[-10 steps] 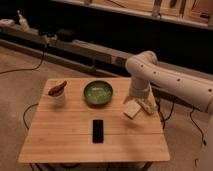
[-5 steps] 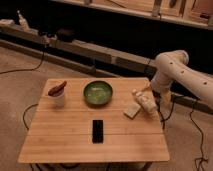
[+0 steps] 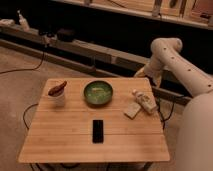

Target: Move the arm in a circular motion

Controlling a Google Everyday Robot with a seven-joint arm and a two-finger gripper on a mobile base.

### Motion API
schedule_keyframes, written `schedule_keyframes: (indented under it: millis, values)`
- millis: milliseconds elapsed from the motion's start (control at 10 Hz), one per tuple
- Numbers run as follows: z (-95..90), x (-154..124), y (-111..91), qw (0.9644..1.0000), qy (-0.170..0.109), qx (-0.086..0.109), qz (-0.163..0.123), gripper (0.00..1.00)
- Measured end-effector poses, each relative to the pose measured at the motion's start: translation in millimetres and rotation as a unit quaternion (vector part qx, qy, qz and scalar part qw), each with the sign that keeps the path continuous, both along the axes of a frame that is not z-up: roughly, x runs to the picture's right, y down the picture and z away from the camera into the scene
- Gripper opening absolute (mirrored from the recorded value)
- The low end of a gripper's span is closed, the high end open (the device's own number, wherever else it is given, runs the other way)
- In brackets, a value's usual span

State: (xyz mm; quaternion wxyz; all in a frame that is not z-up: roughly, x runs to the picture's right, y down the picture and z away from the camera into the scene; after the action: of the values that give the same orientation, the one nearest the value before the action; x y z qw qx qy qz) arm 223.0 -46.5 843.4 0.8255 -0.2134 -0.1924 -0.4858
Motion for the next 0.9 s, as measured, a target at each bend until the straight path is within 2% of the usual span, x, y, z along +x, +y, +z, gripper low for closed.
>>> schedule_keyframes:
  millis: [200,400,500,600,900]
  values:
    - [14.3,-58,-8,0.9979,-0.036,-0.002,-0.053,0.80]
    - [18.9,-115,5,0.9919,-0.070,-0.015,-0.105,0.80]
    - [13.7,-141,18,0.9875,-0.085,-0.022,-0.131,0.80]
    - [3.9,-155,27,0.9843,-0.094,-0.027,-0.147,0.80]
    - [-44.2,-186,60,0.9737,-0.121,-0.038,-0.189,0.80]
